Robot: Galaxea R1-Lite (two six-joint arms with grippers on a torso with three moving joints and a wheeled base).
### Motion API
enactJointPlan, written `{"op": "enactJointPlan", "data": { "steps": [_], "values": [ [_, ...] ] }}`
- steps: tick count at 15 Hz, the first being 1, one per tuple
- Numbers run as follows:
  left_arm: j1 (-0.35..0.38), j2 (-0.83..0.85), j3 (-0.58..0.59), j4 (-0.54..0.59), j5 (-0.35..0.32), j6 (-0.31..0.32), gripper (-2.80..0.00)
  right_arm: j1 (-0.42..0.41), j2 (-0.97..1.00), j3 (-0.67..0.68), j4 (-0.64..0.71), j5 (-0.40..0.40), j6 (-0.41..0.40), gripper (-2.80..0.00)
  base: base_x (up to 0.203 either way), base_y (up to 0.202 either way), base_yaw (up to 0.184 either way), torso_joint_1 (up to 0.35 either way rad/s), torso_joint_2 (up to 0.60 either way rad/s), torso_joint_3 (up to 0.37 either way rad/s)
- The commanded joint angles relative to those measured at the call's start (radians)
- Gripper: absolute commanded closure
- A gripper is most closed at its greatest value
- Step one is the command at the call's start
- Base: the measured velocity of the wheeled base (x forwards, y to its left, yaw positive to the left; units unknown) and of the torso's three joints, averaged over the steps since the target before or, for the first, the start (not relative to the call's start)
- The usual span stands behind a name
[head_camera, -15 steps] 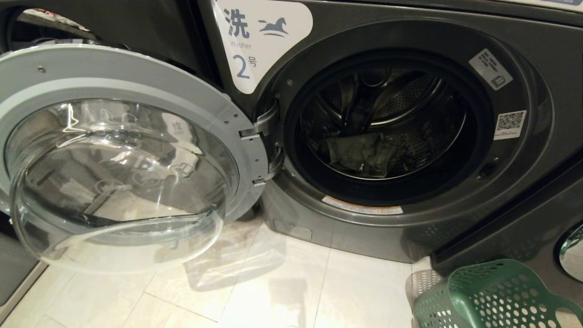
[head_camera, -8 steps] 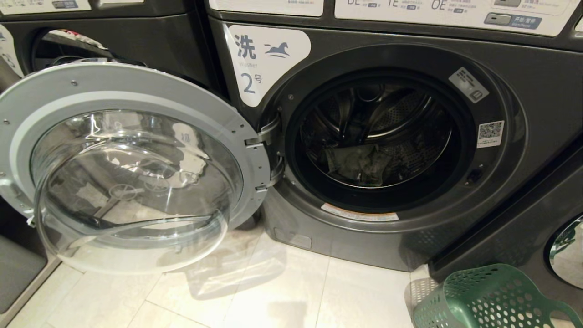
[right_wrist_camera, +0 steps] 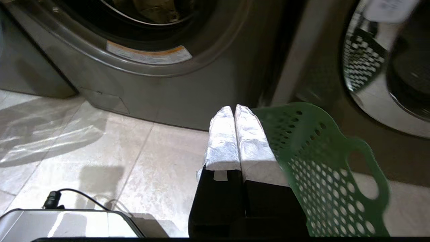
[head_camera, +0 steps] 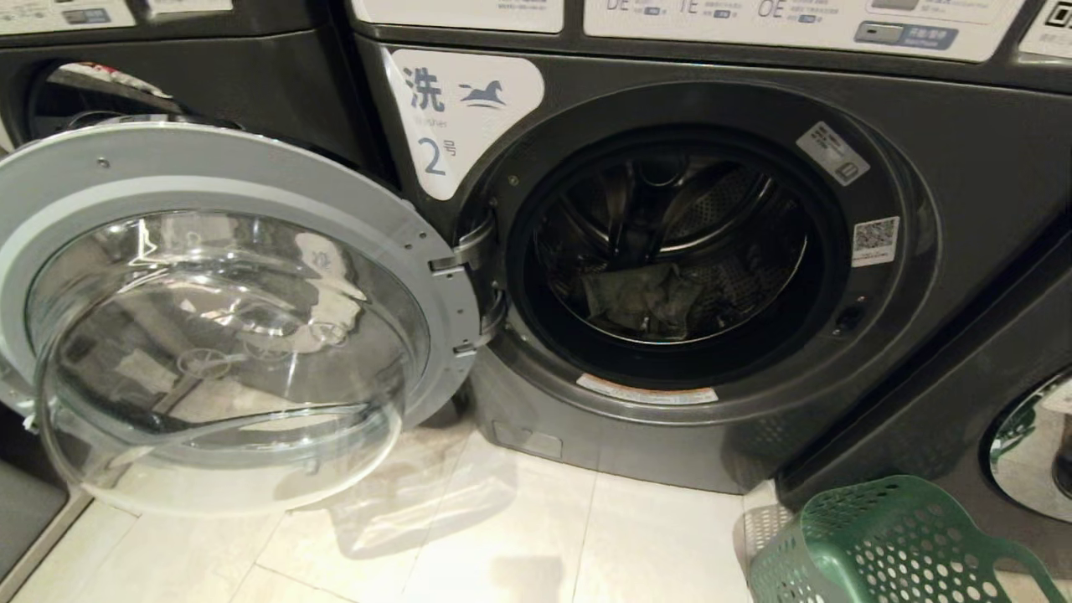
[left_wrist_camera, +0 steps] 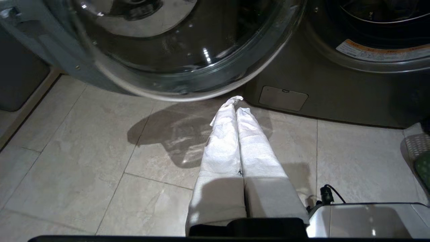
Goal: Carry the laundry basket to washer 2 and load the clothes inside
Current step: Close the washing machine door with the left hand
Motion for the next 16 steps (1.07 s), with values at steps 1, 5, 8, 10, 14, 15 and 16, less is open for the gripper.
{"op": "enactJointPlan", "data": {
  "steps": [1, 5, 8, 10, 14, 15, 16],
  "values": [
    [0.000, 0.001, 0.000, 0.000, 0.000, 0.000, 0.00, 0.000, 0.002, 0.000, 0.000, 0.001, 0.001, 0.00, 0.000, 0.002, -0.159, 0.002, 0.00, 0.001],
    [0.002, 0.001, 0.000, 0.000, 0.000, 0.000, 0.00, 0.000, 0.002, 0.000, -0.001, 0.001, 0.000, 0.00, -0.001, 0.006, -0.155, -0.002, 0.00, 0.004],
    [0.001, 0.001, 0.000, 0.002, 0.000, 0.000, 0.00, 0.000, 0.002, 0.000, -0.001, 0.001, -0.002, 0.00, -0.001, 0.000, -0.021, -0.001, 0.00, 0.001],
    [0.002, 0.001, 0.000, 0.002, 0.000, -0.001, 0.00, 0.000, 0.002, 0.000, -0.001, 0.001, -0.001, 0.00, 0.000, 0.000, 0.000, 0.000, 0.00, 0.000],
    [0.002, 0.001, 0.000, 0.004, -0.013, 0.046, 0.00, 0.000, 0.002, 0.000, -0.001, 0.002, -0.006, 0.00, 0.000, 0.000, 0.000, 0.000, 0.00, 0.000],
    [0.002, 0.001, 0.000, 0.005, -0.021, 0.056, 0.00, 0.000, 0.002, 0.000, -0.001, 0.002, -0.015, 0.00, 0.000, 0.000, 0.000, 0.000, 0.00, 0.000],
    [0.001, 0.001, 0.000, 0.005, -0.021, 0.055, 0.00, 0.000, 0.002, 0.000, -0.001, 0.002, -0.019, 0.00, 0.000, 0.000, 0.000, 0.000, 0.00, 0.000]
  ]
}}
